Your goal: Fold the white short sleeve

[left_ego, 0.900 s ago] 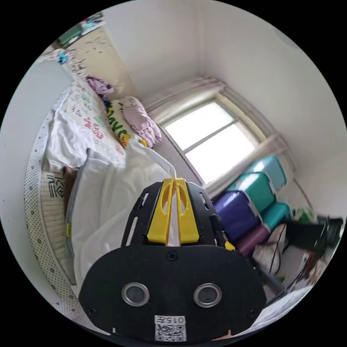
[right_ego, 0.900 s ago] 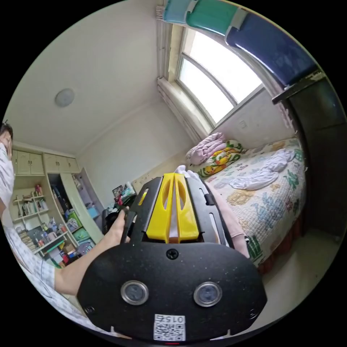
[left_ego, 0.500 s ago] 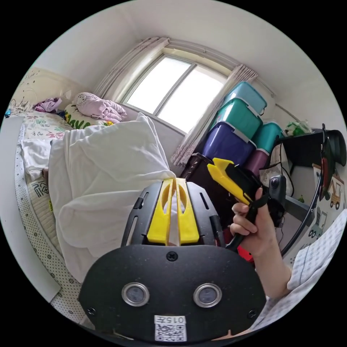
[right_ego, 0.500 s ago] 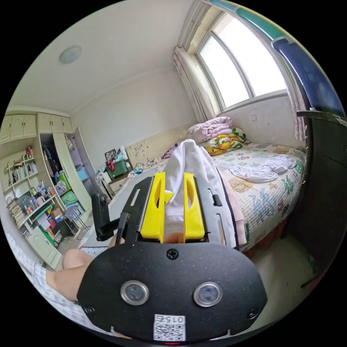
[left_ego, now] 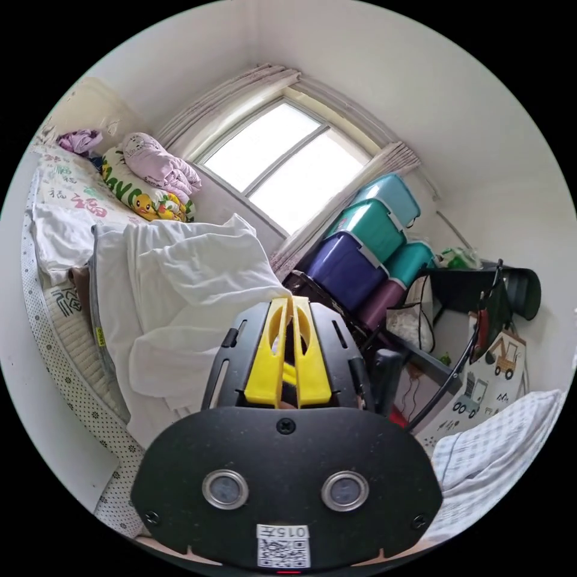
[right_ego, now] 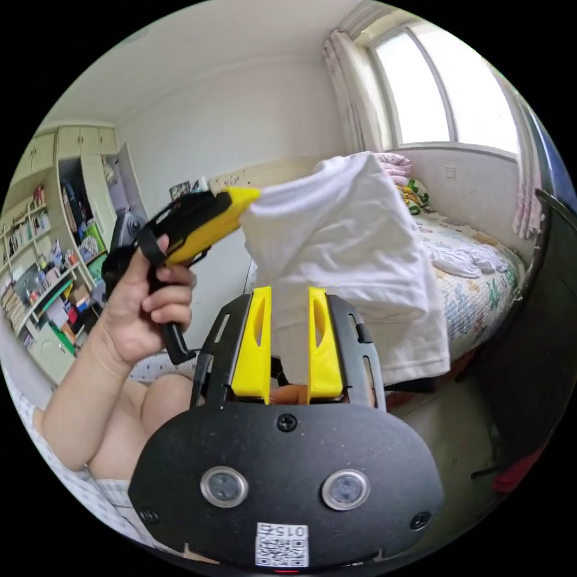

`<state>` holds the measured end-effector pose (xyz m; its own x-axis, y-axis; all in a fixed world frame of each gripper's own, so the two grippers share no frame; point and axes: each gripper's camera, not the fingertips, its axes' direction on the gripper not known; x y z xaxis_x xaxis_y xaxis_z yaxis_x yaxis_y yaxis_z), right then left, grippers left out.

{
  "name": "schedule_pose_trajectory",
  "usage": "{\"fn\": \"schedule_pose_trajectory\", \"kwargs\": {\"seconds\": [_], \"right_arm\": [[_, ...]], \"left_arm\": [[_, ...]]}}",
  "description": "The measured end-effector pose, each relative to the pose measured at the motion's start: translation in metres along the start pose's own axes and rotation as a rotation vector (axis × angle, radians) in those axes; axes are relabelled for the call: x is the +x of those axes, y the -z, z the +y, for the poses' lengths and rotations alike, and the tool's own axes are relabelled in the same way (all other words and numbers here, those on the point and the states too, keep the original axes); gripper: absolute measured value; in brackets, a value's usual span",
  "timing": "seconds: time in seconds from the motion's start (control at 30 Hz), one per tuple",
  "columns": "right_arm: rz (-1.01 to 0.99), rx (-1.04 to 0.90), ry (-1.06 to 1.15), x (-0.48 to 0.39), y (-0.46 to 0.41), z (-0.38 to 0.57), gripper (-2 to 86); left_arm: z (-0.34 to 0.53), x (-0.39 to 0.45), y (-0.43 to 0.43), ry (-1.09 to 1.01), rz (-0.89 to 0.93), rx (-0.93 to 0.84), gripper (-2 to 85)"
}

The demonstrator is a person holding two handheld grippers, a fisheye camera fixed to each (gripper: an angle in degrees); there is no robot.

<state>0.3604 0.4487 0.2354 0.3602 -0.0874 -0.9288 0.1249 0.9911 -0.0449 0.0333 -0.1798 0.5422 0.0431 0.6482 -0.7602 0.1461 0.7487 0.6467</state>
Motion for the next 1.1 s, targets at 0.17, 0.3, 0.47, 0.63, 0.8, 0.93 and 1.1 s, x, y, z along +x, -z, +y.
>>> {"fn": "schedule_pose_trajectory", "kwargs": {"seconds": [0.17, 0.3, 0.47, 0.63, 0.8, 0.93, 1.1], "right_arm": [[0.102, -0.069, 0.187, -0.06, -0.033, 0.021, 14.0], [0.126, 0.008, 0.178, -0.08, -0.037, 0.024, 15.6], [0.089, 0.164, 0.022, -0.079, -0.02, 0.028, 16.2], [0.136, 0.329, -0.034, -0.063, 0.019, 0.048, 13.5], [0.108, 0.399, -0.028, -0.033, 0.044, 0.062, 6.8], [0.115, 0.414, -0.027, -0.006, 0.061, 0.07, 2.1], [0.086, 0.539, -0.164, 0.053, 0.108, 0.077, 0.8]], "left_arm": [[-0.003, -0.002, 0.036, 0.067, 0.136, 0.095, -0.6], [-0.008, 0.003, 0.049, 0.069, 0.207, 0.097, -0.7], [-0.007, 0.012, 0.054, 0.067, 0.236, 0.102, -0.7], [-0.006, 0.03, 0.041, 0.024, 0.207, 0.05, -0.7], [-0.005, 0.051, 0.018, -0.026, 0.194, 0.008, -0.5], [-0.005, 0.073, -0.005, -0.108, 0.121, -0.079, 0.2], [-0.006, 0.075, 0.007, -0.083, -0.096, 0.008, 4.3]]}}
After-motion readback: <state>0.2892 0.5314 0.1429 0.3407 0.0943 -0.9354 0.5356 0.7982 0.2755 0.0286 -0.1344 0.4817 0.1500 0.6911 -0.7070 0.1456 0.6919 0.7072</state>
